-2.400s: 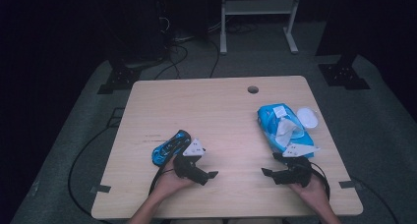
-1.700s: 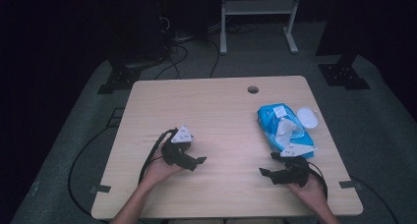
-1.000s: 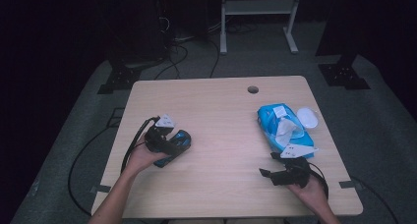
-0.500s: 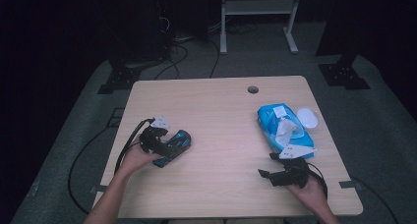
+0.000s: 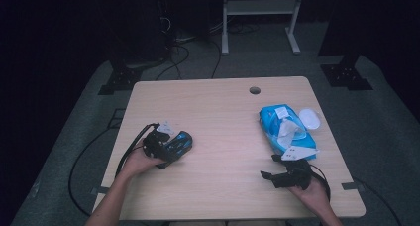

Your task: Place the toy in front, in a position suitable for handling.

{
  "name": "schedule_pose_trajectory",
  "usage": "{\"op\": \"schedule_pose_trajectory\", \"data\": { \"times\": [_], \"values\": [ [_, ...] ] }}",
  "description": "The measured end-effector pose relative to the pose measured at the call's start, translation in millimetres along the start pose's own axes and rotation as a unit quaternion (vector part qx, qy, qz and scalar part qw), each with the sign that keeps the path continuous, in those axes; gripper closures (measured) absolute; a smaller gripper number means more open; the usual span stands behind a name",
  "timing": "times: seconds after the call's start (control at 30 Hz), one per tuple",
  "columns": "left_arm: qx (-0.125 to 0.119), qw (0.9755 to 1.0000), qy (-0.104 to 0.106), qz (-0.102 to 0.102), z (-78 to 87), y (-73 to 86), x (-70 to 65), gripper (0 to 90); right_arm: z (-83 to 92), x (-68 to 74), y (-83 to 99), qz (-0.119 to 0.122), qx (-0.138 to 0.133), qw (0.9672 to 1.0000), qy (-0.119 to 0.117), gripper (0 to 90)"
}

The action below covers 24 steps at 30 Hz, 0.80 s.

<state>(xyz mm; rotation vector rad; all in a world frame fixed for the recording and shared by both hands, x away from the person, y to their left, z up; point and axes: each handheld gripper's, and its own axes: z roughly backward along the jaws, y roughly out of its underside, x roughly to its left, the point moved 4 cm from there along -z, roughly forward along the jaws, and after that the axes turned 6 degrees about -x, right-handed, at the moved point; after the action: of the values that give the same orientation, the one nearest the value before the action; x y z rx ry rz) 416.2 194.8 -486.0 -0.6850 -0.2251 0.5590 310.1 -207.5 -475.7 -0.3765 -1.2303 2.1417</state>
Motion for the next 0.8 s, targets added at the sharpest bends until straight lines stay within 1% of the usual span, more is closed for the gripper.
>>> {"op": "schedule_pose_trajectory", "data": {
  "times": [0.03, 0.07, 0.1, 0.13, 0.23, 0.3, 0.37, 0.4, 0.5, 0.53, 0.8],
  "values": [
    [0.0, 1.0, 0.0, 0.0, 0.0, 0.0, 0.0, 11.2, 0.0, 0.0, 0.0, 0.0, 0.0, 1.0, 0.0, 22.9],
    [0.005, 1.0, -0.001, -0.001, -0.1, 1.8, 0.8, 11.3, -0.1, 0.1, 0.1, 0.0, 0.001, 1.0, 0.0, 22.9],
    [0.005, 1.0, -0.001, -0.001, -0.1, 1.8, 0.8, 11.3, -0.1, 0.1, 0.1, 0.0, 0.001, 1.0, 0.0, 22.9],
    [0.008, 1.0, 0.001, 0.002, -0.5, 3.3, 1.2, 11.6, -0.4, 0.5, 0.1, 0.0, 0.001, 1.0, 0.0, 22.9],
    [0.011, 0.9999, 0.002, -0.004, -1.9, 3.7, 1.4, 12.8, -1.0, 0.9, 0.1, -0.001, 0.002, 1.0, 0.0, 22.9],
    [0.011, 0.9999, 0.002, -0.004, -2.7, 3.7, 1.0, 13.8, -1.1, 0.9, 0.1, -0.001, 0.003, 1.0, -0.001, 22.9],
    [0.02, 0.9997, 0.005, -0.011, -5.2, 5.3, -0.2, 17.4, -1.1, 0.9, 0.1, -0.001, 0.003, 1.0, -0.001, 22.9],
    [0.02, 0.9997, 0.009, -0.009, -5.6, 5.7, -0.3, 18.7, -1.1, 0.8, 0.1, -0.001, 0.003, 1.0, -0.001, 22.9],
    [0.02, 0.9997, 0.01, -0.011, -5.2, 5.7, 0.0, 20.2, -1.0, 0.7, 0.2, -0.002, 0.002, 1.0, -0.001, 22.9],
    [0.017, 0.9997, 0.011, -0.016, -4.9, 5.5, -0.7, 21.5, -0.9, 0.7, 0.2, -0.003, 0.002, 1.0, -0.001, 22.9],
    [0.021, 0.9997, 0.007, -0.012, -4.2, 5.2, -1.2, 23.4, -1.2, 1.1, 0.1, -0.005, 0.001, 1.0, -0.002, 22.9]
  ]
}}
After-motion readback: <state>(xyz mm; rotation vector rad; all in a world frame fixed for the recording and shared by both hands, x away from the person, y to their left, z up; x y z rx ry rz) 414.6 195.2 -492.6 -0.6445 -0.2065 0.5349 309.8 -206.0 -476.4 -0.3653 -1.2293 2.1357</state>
